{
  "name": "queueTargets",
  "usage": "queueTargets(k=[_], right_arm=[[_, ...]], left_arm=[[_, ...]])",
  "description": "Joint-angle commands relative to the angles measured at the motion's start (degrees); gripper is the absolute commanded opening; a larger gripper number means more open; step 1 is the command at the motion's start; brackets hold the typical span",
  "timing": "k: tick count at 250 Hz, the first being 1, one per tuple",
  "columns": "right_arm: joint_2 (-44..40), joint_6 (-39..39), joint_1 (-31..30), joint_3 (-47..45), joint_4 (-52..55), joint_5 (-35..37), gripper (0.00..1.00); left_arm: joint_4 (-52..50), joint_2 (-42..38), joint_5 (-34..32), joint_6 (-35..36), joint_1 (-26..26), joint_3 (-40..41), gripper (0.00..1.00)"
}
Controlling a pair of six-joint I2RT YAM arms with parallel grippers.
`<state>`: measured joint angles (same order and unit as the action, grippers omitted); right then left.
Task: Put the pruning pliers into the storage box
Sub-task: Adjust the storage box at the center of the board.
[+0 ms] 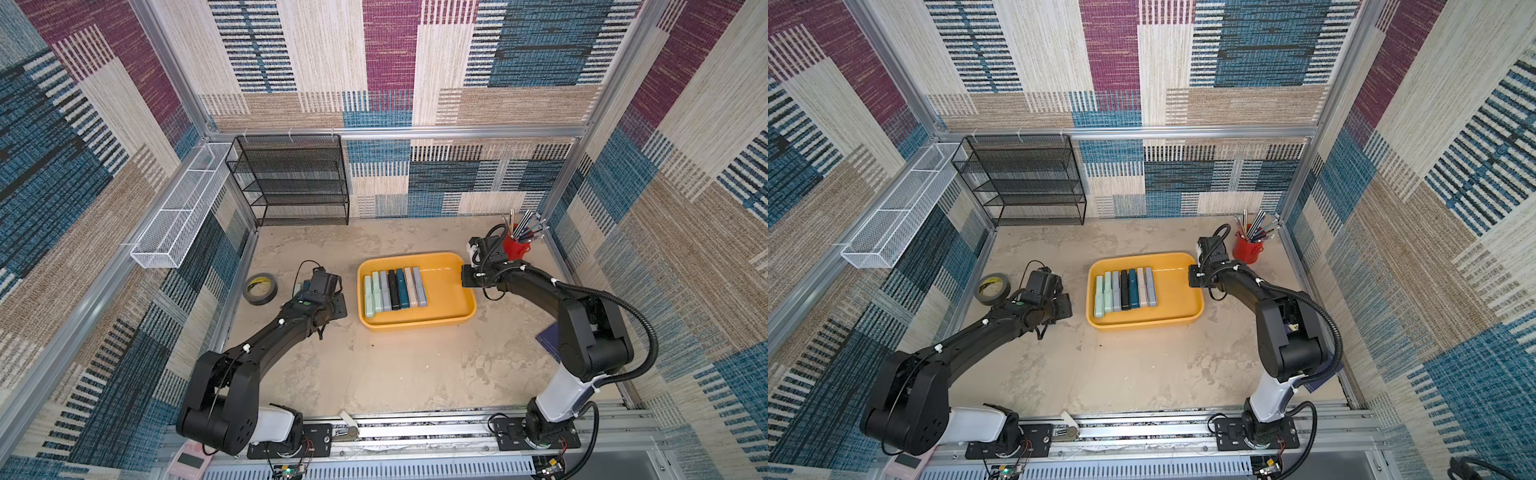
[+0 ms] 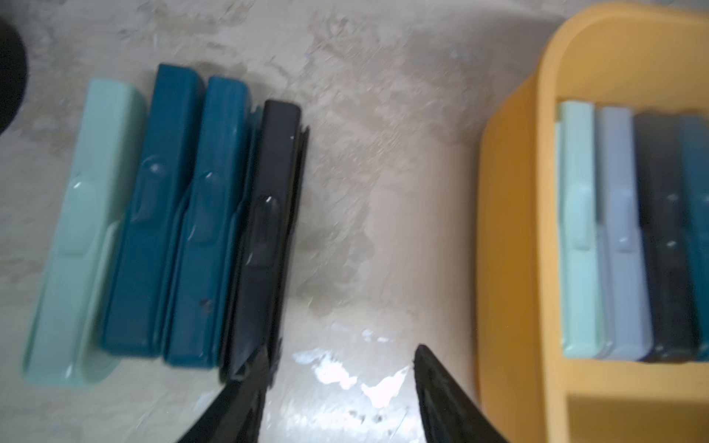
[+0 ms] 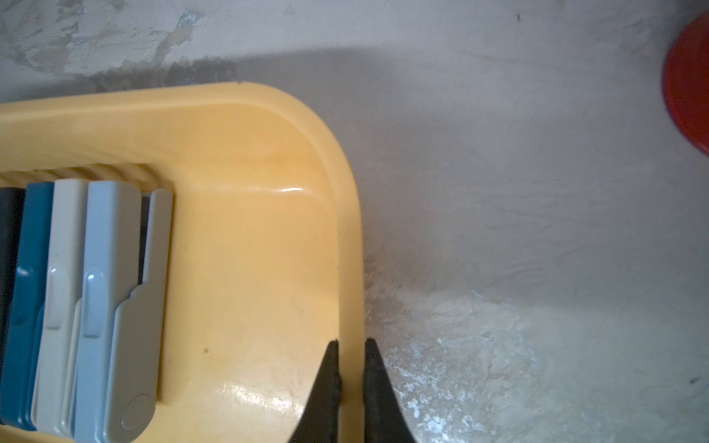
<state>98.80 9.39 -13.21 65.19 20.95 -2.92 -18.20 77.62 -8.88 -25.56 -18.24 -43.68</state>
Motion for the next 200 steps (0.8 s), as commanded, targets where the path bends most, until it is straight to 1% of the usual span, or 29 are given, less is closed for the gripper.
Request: queueTargets(k=[1, 33, 63, 122, 157, 200], right_arm=[[-0.1, -0.1, -0.1, 0.2, -2.0, 0.4, 0.08], [0.2, 0.1, -0.1, 0.0, -2.3, -0.5, 0.07], [0.1, 0.2, 0.0, -0.4, -2.5, -0.7, 0.07], [0.0, 0.3, 0.0, -0.8, -2.7, -0.8, 0.07], [0.4, 0.4, 0.0, -0.5, -2.8, -0.8, 0.07], [0.9, 0.4, 0.1, -0.1, -2.8, -0.6, 0.07]], left_arm=[[-4.6, -2.6, -3.2, -1.5, 0.4, 2.7, 0.63], [-4.1, -3.5, -2.8, -3.2, 1.4, 5.3, 0.65], [-3.2, -2.0, -2.5, -3.2, 2.0, 5.5, 0.67], [-2.9, 2.0, -2.5, -2.4, 3.2, 3.6, 0.68], [-1.7, 3.7, -1.0, -1.6, 3.8, 2.6, 0.68], [-1.6, 7.8, 0.3, 0.0, 3.9, -0.3, 0.67]])
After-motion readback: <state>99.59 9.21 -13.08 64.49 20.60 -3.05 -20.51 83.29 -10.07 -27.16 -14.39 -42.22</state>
